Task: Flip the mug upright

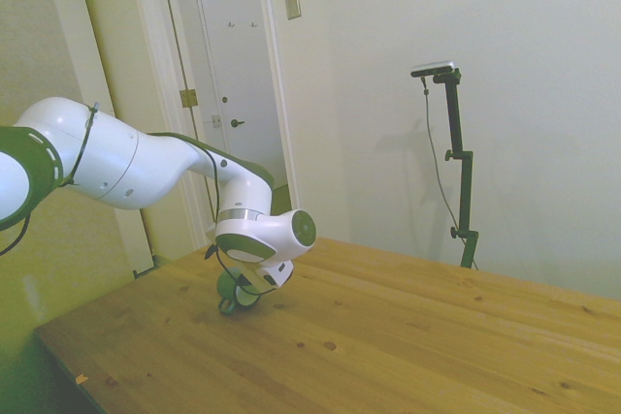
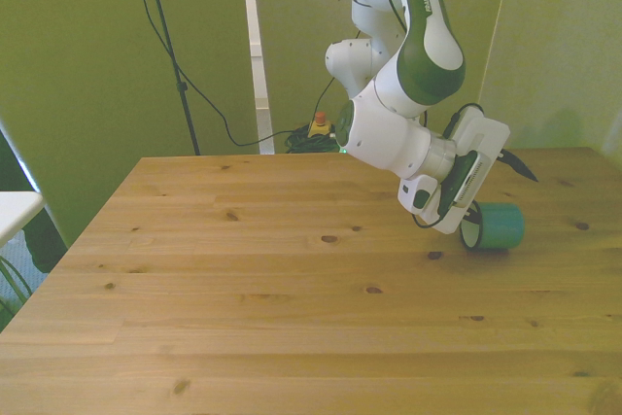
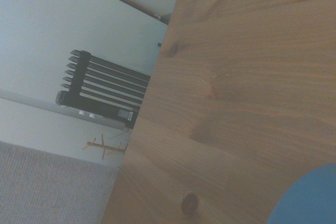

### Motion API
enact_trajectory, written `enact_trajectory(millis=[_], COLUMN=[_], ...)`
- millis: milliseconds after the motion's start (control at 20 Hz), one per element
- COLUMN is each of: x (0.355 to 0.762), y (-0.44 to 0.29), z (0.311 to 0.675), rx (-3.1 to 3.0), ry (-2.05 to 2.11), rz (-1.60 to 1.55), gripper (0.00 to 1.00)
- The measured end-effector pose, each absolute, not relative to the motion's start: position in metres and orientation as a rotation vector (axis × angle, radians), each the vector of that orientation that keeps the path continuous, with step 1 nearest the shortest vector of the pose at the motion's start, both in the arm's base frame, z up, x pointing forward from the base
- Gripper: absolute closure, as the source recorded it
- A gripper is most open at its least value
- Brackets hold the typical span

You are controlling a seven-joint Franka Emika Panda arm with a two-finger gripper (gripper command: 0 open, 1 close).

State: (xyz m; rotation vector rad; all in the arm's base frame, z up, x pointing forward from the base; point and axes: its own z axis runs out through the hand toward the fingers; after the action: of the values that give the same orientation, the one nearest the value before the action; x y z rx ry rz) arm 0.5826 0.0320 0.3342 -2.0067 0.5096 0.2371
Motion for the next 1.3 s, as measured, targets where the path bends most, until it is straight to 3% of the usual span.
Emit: enact_trajectory(millis=[1300], x=[0.5911], y=[0.0326], z=[0.3294], rx=[-2.007], ry=[0.514], rz=[0.237], gripper=[1.00])
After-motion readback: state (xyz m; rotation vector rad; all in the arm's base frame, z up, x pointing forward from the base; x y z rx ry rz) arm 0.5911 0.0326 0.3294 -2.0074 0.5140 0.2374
